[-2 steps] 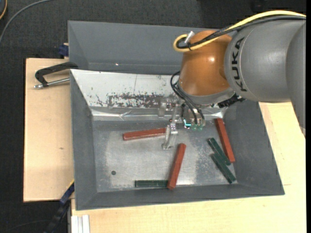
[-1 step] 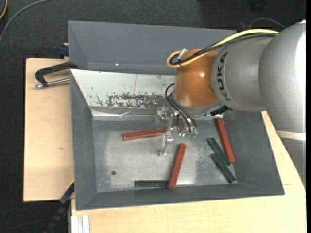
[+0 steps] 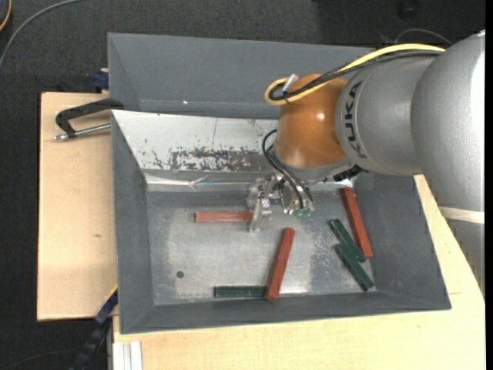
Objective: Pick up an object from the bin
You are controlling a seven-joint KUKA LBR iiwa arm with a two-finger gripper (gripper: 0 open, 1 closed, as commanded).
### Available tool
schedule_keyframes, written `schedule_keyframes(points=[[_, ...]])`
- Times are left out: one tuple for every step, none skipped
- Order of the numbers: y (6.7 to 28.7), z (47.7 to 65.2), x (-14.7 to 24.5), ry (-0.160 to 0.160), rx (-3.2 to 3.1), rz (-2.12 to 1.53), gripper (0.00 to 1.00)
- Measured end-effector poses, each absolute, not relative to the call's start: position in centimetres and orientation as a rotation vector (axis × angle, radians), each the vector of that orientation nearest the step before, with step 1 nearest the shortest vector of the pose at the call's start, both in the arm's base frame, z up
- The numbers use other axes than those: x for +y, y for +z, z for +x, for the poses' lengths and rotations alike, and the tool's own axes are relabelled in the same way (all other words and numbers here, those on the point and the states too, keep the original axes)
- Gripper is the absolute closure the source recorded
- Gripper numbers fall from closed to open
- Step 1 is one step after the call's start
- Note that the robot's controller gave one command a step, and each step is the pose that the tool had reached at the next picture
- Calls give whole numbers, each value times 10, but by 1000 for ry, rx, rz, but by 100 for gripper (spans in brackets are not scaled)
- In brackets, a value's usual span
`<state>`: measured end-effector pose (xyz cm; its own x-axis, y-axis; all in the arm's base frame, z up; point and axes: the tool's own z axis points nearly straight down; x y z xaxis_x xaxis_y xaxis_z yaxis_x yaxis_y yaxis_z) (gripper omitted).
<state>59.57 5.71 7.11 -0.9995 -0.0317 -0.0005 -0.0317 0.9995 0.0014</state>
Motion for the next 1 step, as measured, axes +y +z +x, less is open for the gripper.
schedule_keyframes(points=[[201, 586, 60, 3, 3125, -87, 100]])
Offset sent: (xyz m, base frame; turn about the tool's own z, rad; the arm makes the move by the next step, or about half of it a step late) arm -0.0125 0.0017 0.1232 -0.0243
